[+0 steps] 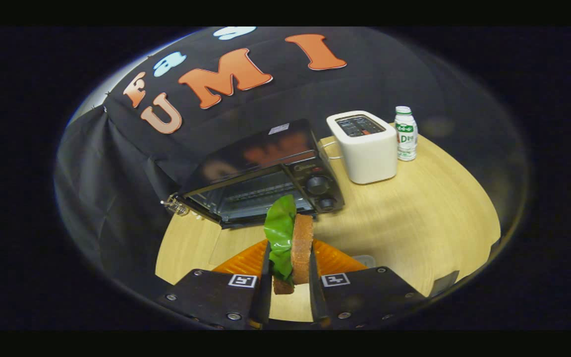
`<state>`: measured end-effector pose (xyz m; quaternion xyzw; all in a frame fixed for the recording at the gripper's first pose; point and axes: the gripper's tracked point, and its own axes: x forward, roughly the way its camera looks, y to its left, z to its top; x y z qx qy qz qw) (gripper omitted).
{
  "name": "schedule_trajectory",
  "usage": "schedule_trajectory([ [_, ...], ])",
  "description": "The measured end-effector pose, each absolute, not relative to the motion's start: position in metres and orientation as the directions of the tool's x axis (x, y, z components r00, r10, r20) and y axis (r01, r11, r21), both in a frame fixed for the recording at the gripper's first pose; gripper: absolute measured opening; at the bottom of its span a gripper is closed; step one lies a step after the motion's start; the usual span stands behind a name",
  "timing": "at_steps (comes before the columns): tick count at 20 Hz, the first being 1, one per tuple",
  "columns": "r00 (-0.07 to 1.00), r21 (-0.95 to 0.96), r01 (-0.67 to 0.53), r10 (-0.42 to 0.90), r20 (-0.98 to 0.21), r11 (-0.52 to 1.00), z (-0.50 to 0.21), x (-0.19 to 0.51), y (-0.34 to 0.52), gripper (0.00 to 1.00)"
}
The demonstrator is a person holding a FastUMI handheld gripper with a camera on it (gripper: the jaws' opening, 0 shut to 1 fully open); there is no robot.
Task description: Open the toaster oven, put the food inside, and close the toaster oven door.
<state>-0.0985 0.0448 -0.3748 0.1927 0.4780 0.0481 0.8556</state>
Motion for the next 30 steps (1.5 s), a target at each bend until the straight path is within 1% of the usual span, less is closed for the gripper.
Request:
schedule_trajectory([
  [8, 0.562, 0.504, 0.126, 0.358, -0.746, 0.854, -0.388, -0.048, 0.109, 0.33],
  [16, 0.576, 0.611, 0.211, 0.407, -0.709, 0.763, -0.418, -0.02, 0.132, 0.33],
  [20, 0.646, 0.687, 0.275, 0.4, -0.65, 0.673, -0.423, -0.006, 0.127, 0.31],
  [23, 0.677, 0.684, 0.28, 0.367, -0.638, 0.674, -0.434, 0.009, 0.12, 0.31],
  [25, 0.691, 0.707, 0.3, 0.366, -0.624, 0.64, -0.44, 0.02, 0.124, 0.31],
  [28, 0.7, 0.696, 0.312, 0.339, -0.629, 0.647, -0.453, 0.029, 0.128, 0.31],
  [30, 0.724, 0.669, 0.301, 0.294, -0.625, 0.68, -0.458, 0.036, 0.128, 0.31],
])
